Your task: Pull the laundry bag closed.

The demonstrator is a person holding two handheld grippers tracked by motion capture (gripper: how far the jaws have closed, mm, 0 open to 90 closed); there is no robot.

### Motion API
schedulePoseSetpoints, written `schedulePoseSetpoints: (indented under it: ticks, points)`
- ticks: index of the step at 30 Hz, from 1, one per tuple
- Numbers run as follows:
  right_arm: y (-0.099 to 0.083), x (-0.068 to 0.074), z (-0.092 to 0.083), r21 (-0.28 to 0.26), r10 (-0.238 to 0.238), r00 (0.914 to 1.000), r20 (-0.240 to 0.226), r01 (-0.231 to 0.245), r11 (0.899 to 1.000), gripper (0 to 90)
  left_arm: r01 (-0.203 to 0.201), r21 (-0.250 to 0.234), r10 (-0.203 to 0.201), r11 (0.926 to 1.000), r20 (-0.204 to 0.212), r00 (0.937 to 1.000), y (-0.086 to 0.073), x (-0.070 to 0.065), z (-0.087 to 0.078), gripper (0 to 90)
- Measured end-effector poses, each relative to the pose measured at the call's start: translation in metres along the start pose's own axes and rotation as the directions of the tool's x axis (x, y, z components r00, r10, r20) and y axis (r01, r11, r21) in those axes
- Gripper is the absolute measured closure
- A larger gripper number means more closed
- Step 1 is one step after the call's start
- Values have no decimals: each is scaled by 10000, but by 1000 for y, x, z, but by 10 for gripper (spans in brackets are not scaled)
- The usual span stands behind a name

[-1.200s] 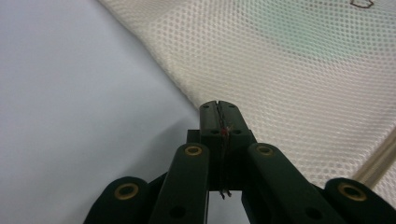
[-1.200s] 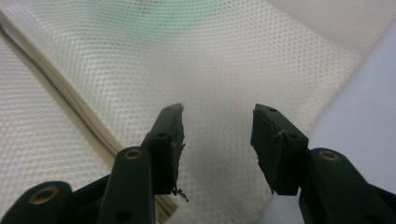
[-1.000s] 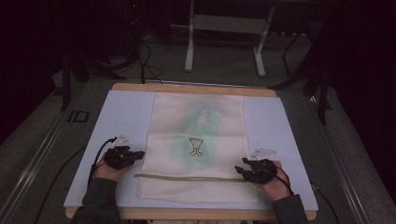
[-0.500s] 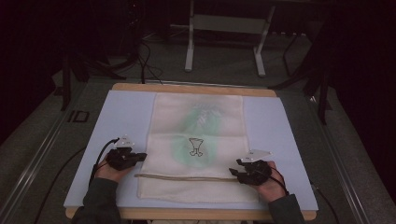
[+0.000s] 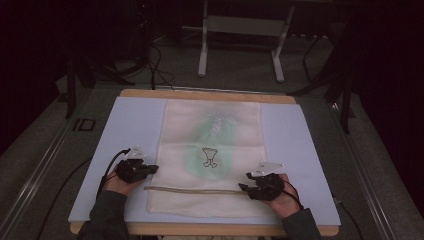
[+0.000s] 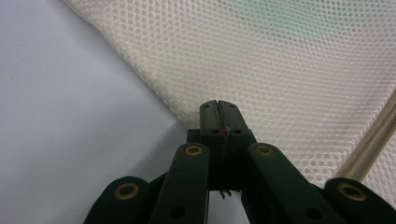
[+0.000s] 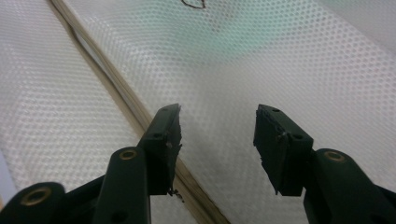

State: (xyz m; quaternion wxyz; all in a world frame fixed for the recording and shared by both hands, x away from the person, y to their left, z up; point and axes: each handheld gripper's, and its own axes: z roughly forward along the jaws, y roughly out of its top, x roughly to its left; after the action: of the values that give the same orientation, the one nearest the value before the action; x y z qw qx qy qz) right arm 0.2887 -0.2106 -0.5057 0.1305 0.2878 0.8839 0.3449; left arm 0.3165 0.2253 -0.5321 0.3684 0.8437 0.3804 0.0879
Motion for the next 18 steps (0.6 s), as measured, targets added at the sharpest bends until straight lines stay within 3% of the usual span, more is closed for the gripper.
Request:
schedulePoseSetpoints:
  ticks: [7, 10, 18]
  points:
    - [5, 11, 7, -31, -67, 9995, -323, 66, 10000, 508, 82, -24, -82, 10000, 82, 9999, 0, 1, 0, 897]
    - [10, 17, 12, 56, -273, 9983, -518, 276, 9996, 505, 387, -111, -382, 9992, 378, 9986, -2, 4, 0, 897]
    - [23, 24, 22, 22, -526, 9932, -1040, 531, 9986, 506, 320, -94, -317, 9994, 342, 9989, -1, 4, -1, 897]
